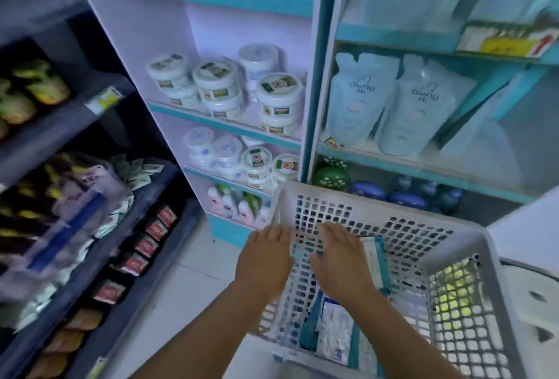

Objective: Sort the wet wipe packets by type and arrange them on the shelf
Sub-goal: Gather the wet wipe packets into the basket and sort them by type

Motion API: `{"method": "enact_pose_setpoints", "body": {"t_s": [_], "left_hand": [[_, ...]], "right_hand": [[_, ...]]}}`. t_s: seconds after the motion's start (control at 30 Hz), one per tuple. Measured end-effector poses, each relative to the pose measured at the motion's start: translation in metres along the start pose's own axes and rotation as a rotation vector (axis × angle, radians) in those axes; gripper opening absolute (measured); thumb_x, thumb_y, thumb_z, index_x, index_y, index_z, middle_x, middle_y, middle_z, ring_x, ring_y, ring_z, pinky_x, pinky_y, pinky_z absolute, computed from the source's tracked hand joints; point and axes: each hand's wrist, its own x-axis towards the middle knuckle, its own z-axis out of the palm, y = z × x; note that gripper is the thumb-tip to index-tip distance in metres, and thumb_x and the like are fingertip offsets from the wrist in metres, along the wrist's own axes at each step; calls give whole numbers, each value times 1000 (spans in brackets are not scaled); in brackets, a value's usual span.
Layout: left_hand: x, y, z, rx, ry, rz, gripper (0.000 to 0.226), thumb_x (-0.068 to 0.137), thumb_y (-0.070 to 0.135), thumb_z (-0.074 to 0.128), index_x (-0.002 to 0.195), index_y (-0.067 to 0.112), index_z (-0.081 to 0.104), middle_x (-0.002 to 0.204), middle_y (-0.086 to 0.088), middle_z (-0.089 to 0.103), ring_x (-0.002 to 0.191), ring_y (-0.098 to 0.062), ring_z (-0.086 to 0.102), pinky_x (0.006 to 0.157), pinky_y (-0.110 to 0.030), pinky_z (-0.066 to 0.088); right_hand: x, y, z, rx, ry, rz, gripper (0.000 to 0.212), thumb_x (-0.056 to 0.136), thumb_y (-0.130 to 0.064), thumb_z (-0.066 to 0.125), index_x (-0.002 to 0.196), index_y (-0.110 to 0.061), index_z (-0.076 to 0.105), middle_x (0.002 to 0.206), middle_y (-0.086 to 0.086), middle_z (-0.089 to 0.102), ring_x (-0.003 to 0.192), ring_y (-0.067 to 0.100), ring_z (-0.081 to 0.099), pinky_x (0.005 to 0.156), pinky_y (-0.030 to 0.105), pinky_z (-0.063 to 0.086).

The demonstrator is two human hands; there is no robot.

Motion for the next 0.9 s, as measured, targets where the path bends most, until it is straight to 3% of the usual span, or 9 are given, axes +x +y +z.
{"method": "enact_pose_setpoints", "body": {"t_s": [0.17,0.33,0.63,0.9], "left_hand": [[-74,-63,-62,38,120,-93,60,99,40,39,150,17,16,154,1,25,141,-17,24,113,-30,15],[-156,-129,-118,41,277,-208,55,98,41,38,147,23,23,152,6,30,137,-15,28,111,-28,17],[-294,-229,-193,75,423,-436,60,99,44,36,151,21,17,156,6,23,143,-15,21,116,-31,12],[-376,-298,-228,118,524,-655,56,98,43,38,149,22,24,152,4,32,140,-17,27,114,-30,16]], "right_hand": [[-34,-98,-23,-46,96,-179,58,98,-37,42,149,-18,21,157,0,21,145,17,15,116,32,9],[-65,-205,-39,-82,205,-368,41,95,-35,46,132,-18,42,137,2,44,127,22,39,104,33,29],[-114,-370,-41,-82,238,-674,53,95,-36,49,143,-20,34,148,-3,35,138,17,29,113,30,23],[-133,-483,-34,-97,175,-926,53,98,-37,45,146,-21,30,153,-5,27,142,15,21,115,31,16]]}}
